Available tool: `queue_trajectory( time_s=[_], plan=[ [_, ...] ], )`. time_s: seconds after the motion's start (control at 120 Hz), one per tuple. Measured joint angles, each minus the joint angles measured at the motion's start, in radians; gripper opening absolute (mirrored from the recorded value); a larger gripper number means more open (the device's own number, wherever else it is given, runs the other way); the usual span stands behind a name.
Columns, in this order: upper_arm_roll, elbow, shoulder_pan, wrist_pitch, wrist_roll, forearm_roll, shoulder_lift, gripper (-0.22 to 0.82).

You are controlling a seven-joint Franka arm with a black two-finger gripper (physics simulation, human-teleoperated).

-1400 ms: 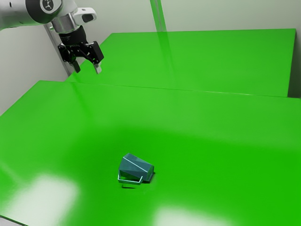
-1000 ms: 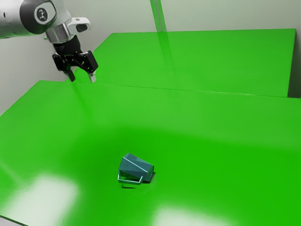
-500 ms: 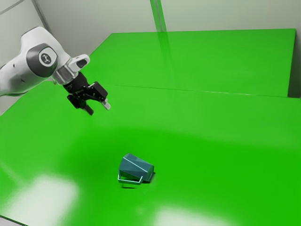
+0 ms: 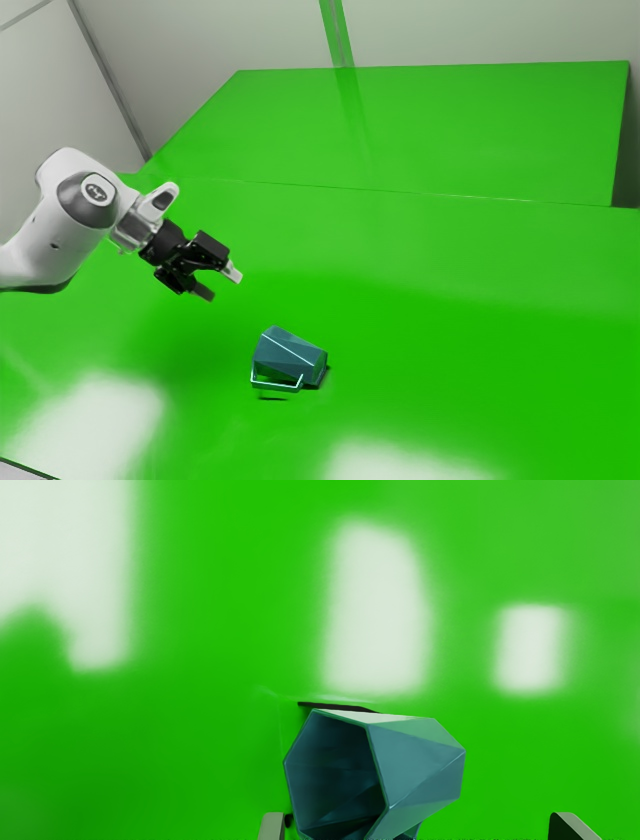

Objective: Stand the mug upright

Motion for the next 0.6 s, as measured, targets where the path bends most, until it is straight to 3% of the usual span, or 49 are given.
queue_trajectory(
  time_s=[0.6],
  plan=[
    [0.014, -0.158, -0.002, 0.035, 0.301, -0.217, 0.027, 0.57]
  ],
)
